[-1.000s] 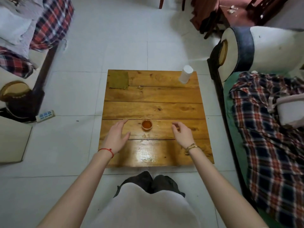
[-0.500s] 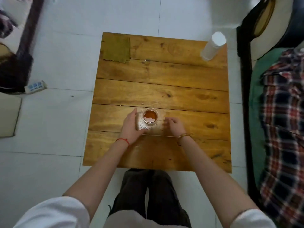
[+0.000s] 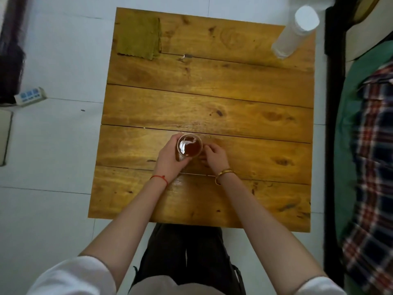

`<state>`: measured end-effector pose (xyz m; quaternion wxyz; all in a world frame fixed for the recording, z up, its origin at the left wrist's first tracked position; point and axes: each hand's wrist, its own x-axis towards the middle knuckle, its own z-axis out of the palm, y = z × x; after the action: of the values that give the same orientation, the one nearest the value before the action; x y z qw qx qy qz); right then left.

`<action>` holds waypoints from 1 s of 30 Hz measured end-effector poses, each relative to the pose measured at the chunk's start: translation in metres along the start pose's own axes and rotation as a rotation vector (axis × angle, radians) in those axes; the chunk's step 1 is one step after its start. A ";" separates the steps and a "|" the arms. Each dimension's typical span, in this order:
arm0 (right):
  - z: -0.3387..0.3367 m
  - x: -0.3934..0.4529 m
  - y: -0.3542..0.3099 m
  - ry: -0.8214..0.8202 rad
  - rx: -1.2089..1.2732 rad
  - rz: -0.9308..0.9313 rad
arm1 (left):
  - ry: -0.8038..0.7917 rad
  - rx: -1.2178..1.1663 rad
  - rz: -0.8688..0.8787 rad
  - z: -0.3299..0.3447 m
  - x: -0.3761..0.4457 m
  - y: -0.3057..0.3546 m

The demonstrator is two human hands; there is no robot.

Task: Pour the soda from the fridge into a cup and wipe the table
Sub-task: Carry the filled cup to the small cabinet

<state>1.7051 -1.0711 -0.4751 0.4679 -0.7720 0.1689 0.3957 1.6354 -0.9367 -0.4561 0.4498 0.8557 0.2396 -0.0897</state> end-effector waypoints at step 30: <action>-0.035 -0.253 -0.071 -0.255 0.053 -0.074 | 0.161 -0.225 0.029 -0.127 -0.218 0.120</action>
<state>1.6068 -1.0923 -0.2301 0.5199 -0.7087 0.0899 0.4683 1.4965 -0.9628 -0.2151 0.5236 0.8076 0.2711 0.0134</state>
